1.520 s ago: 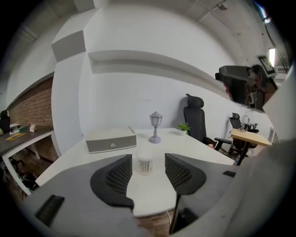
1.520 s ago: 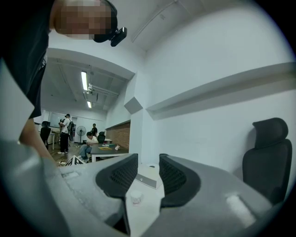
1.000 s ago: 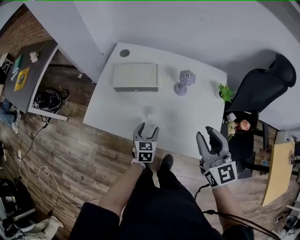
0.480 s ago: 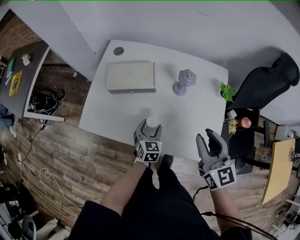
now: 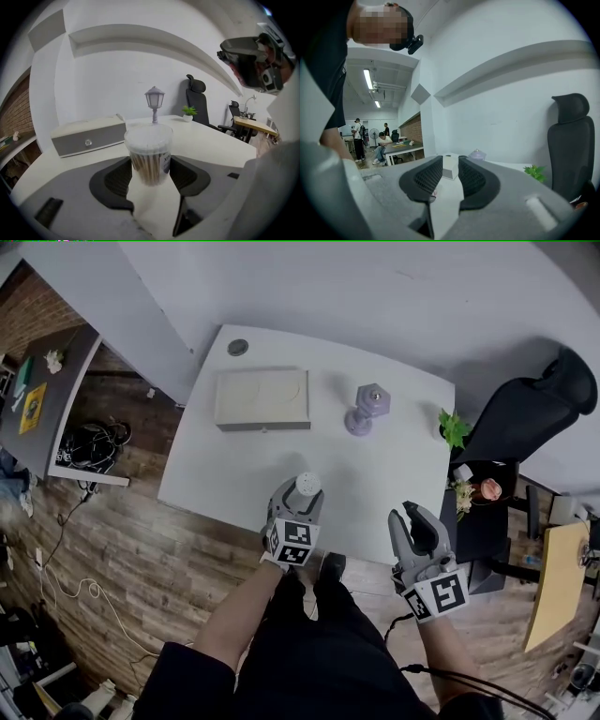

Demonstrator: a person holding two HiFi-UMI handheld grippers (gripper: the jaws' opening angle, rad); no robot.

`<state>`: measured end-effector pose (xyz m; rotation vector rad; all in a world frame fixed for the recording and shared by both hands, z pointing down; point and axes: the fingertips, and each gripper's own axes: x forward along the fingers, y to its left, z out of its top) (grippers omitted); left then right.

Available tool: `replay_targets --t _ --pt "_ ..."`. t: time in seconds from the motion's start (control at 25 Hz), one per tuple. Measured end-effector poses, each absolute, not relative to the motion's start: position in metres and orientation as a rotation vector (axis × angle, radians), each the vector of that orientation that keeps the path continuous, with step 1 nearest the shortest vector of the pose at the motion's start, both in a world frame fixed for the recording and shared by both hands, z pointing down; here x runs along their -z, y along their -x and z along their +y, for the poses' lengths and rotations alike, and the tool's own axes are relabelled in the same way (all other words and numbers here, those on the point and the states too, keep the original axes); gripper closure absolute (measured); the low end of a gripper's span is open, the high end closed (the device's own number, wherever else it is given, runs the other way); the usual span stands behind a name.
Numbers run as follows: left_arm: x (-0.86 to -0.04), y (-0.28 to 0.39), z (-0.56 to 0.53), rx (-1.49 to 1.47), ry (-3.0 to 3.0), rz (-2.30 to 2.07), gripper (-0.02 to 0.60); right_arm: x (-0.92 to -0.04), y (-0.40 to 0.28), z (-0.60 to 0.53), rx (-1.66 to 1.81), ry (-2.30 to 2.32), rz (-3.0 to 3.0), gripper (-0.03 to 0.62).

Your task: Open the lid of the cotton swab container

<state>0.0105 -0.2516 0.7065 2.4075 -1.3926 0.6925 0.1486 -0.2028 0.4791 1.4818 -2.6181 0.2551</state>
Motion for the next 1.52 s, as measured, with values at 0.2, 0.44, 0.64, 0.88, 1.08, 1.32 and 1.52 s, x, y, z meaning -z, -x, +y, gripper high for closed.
replay_targets --t 0.2,0.44,0.64,0.88,1.08,1.32,1.52 --pt "-0.671 -0.02 -0.242 -0.635 -2.51 -1.189 0.336 -0.478 -0.143 -0.207 -0.242 -1.457 -2.637 0.491" --pt "-0.594 -0.021 -0.229 -0.538 -2.569 -0.945 0.339 -0.462 -0.129 -0.21 -0.206 -1.376 -2.699 0.491" --pt "-0.536 -0.012 -0.219 -0.594 -2.634 -0.853 0.339 -0.435 -0.101 -0.213 -0.178 -1.188 -2.797 0.482" --pt "-0.488 -0.007 -0.2 -0.76 -2.769 -0.728 0.337 -0.403 -0.041 -0.198 -0.11 -0.742 -2.864 0.413" --pt "-0.464 -0.007 -0.18 -0.92 -2.87 -0.622 0.336 -0.384 -0.008 -0.175 0.025 -0.461 -2.839 0.321" --pt "-0.45 -0.01 -0.155 -0.963 -2.945 -0.512 0.336 -0.38 0.018 -0.154 0.082 -0.297 -2.772 0.289" --pt "-0.449 -0.011 -0.146 -0.938 -2.957 -0.448 0.336 -0.391 0.021 -0.146 0.088 -0.227 -2.749 0.327"
